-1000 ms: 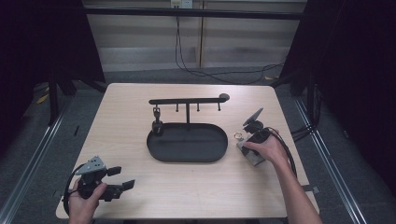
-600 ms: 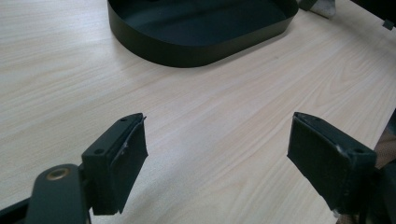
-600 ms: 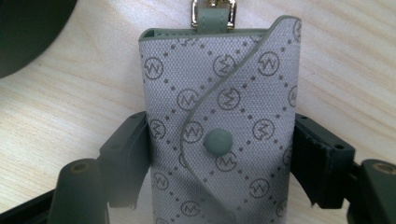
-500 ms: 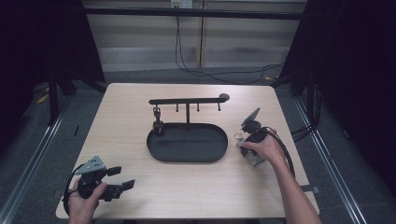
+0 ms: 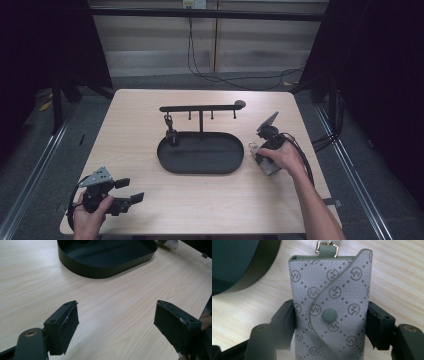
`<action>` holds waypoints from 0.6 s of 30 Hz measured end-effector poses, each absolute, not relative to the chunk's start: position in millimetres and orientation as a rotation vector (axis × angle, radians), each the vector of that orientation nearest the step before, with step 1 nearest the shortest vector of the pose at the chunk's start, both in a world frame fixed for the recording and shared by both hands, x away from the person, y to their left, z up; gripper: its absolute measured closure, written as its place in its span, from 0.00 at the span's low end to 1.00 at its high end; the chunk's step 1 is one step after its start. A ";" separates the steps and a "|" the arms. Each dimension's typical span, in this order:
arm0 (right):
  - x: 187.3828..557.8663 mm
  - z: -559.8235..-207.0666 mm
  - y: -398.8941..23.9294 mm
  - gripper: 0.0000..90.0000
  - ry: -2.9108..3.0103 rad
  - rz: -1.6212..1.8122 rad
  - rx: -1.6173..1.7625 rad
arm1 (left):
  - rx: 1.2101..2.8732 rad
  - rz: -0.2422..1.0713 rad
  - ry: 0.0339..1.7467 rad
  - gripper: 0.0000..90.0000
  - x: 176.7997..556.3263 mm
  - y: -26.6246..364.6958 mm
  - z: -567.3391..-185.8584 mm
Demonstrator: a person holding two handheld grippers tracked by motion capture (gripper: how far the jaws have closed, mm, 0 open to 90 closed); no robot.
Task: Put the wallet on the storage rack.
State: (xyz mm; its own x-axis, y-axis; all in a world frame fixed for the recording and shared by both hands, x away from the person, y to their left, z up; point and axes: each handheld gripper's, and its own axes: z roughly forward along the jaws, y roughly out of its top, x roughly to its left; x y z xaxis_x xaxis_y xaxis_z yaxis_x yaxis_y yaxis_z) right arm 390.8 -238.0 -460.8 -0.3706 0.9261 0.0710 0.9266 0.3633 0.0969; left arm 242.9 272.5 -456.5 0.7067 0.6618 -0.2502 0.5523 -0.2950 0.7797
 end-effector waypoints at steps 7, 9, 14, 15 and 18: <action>388.5 -451.7 -241.0 0.37 -2.586 -0.200 -1.768 | 1.979 0.144 0.930 0.22 243.0 272.2 -456.6; 388.5 -448.1 -241.5 0.37 -2.566 -0.204 -1.769 | 1.980 0.144 0.928 0.22 242.9 272.1 -456.7; 386.8 -439.2 -239.7 0.37 -2.568 -0.224 -1.769 | 1.979 0.142 0.932 0.22 243.4 273.1 -456.9; 386.7 -438.0 -240.0 0.37 -2.572 -0.225 -1.769 | 1.978 0.141 0.931 0.22 243.4 273.2 -456.9; 386.0 -433.0 -241.5 0.37 -2.564 -0.234 -1.769 | 1.974 0.144 0.928 0.21 243.4 273.3 -456.2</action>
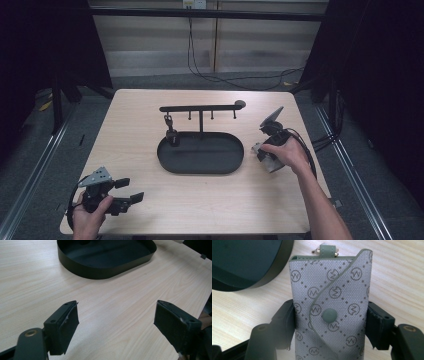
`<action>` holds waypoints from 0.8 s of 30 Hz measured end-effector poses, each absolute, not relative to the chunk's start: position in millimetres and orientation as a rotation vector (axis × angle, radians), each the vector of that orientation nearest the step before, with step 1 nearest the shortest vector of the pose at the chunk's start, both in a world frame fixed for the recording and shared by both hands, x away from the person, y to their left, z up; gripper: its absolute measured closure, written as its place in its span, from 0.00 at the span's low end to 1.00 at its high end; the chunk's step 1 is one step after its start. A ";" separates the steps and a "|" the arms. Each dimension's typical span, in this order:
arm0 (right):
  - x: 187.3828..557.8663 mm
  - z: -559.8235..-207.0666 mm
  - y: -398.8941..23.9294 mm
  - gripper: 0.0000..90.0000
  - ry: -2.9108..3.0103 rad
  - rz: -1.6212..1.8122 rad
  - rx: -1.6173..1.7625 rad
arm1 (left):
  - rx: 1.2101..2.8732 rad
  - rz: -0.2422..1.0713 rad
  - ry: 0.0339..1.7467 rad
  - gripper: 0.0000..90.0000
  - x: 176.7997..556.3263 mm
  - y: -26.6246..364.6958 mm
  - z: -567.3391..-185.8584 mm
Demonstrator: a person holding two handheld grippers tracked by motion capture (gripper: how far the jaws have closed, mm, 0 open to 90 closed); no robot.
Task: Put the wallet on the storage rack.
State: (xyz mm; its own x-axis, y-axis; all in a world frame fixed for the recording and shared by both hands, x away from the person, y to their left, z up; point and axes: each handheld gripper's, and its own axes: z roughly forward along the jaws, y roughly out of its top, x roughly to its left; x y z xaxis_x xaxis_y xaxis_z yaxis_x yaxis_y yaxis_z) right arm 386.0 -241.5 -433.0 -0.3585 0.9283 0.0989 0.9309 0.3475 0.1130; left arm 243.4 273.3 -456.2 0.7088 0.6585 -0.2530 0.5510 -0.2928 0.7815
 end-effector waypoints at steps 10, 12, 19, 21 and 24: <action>385.2 -421.3 -244.4 0.37 -2.569 -0.234 -1.773 | 1.970 0.145 0.929 0.21 243.8 274.9 -455.7; 385.4 -417.2 -246.0 0.37 -2.563 -0.244 -1.779 | 1.968 0.145 0.933 0.22 243.7 274.2 -456.2; 385.2 -404.9 -248.2 0.37 -2.567 -0.245 -1.786 | 1.967 0.144 0.935 0.22 244.1 274.4 -456.2; 385.3 -402.1 -248.9 0.37 -2.560 -0.260 -1.793 | 1.966 0.146 0.937 0.22 244.1 274.5 -456.1; 384.7 -400.6 -249.8 0.37 -2.554 -0.276 -1.791 | 1.969 0.145 0.936 0.22 244.6 274.5 -456.3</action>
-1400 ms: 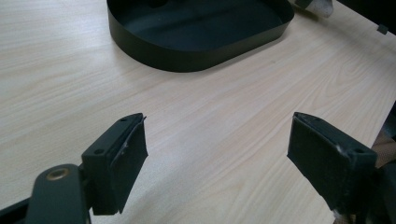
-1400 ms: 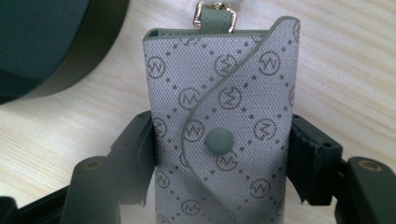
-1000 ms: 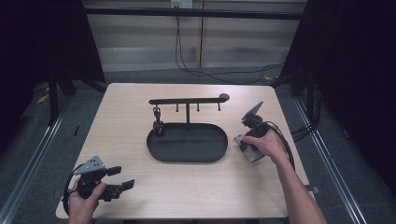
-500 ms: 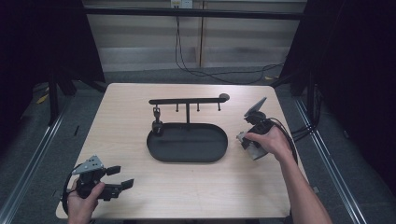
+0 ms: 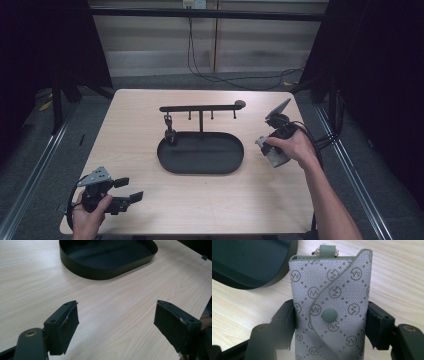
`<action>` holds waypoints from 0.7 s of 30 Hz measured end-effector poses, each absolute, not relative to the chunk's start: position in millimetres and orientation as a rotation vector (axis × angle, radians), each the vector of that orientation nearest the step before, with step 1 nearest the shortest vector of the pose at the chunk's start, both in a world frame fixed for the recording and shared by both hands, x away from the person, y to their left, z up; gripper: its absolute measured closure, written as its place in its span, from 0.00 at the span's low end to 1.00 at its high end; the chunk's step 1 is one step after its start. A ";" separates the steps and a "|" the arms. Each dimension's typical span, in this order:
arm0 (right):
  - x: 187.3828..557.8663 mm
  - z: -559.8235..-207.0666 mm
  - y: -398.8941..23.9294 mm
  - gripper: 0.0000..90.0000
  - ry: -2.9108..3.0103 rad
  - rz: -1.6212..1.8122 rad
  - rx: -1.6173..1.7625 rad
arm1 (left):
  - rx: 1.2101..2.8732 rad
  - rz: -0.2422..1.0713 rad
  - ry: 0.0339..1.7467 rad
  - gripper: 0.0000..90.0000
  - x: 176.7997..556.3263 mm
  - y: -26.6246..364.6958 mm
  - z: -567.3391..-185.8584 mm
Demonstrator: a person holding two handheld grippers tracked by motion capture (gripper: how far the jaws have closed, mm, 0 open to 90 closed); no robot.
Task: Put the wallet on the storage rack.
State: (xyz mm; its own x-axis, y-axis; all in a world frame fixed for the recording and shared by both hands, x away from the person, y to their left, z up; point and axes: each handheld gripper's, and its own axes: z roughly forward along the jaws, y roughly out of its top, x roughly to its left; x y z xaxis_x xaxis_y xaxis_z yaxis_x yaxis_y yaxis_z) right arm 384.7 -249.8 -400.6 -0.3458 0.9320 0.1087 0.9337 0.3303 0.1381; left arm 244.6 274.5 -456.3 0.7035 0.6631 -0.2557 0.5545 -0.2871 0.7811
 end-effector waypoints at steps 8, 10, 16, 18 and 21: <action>385.5 -396.2 -251.9 0.37 -2.512 -0.360 -1.803 | 1.964 0.142 0.938 0.22 244.8 274.7 -456.5; 385.6 -394.1 -251.9 0.37 -2.497 -0.403 -1.799 | 1.965 0.146 0.938 0.22 244.9 275.2 -456.4; 386.7 -390.9 -251.0 0.37 -2.478 -0.465 -1.802 | 1.964 0.145 0.940 0.22 244.9 275.1 -456.5; 387.6 -390.9 -249.9 0.37 -2.475 -0.488 -1.802 | 1.965 0.146 0.939 0.22 244.7 274.7 -456.7; 388.5 -390.8 -246.1 0.37 -2.468 -0.504 -1.799 | 1.967 0.144 0.935 0.22 244.2 275.1 -456.4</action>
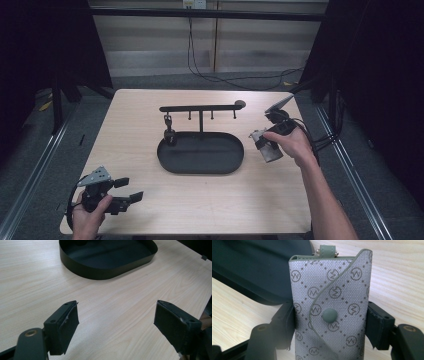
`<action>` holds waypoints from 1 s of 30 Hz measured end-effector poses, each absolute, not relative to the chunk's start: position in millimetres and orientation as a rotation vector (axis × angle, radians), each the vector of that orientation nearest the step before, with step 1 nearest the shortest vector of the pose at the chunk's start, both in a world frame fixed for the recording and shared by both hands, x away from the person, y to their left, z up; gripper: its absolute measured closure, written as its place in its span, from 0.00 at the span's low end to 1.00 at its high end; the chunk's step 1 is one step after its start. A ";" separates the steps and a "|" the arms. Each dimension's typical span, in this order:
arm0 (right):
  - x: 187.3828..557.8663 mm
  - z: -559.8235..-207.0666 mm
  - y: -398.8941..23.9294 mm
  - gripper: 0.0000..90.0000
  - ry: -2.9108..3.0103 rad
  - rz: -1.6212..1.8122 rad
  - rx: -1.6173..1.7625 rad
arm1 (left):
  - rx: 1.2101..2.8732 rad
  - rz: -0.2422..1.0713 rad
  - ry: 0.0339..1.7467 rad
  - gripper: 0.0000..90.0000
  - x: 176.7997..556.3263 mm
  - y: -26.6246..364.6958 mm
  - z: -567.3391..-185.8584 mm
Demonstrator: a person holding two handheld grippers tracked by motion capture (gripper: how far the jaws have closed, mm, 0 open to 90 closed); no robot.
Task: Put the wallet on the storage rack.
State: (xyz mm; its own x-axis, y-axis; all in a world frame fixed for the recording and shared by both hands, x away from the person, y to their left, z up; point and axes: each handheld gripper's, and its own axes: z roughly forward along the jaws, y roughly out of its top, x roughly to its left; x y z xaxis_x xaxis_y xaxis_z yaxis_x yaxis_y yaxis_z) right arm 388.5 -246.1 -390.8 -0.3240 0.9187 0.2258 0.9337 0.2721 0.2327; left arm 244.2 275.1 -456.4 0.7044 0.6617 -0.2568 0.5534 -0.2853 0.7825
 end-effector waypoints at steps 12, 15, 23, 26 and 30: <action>390.5 -378.6 -235.4 0.37 -2.446 -0.623 -1.786 | 1.963 0.145 0.935 0.22 244.3 276.3 -455.9; 391.3 -377.8 -232.1 0.37 -2.437 -0.643 -1.782 | 1.966 0.146 0.935 0.22 244.4 275.8 -456.0; 393.7 -380.0 -222.7 0.37 -2.380 -0.730 -1.774 | 1.966 0.146 0.935 0.21 244.3 276.0 -456.5; 394.9 -381.5 -218.1 0.37 -2.367 -0.757 -1.766 | 1.963 0.143 0.933 0.22 244.3 276.3 -456.3; 396.1 -383.0 -214.6 0.37 -2.348 -0.786 -1.770 | 1.958 0.143 0.936 0.22 244.3 276.9 -455.9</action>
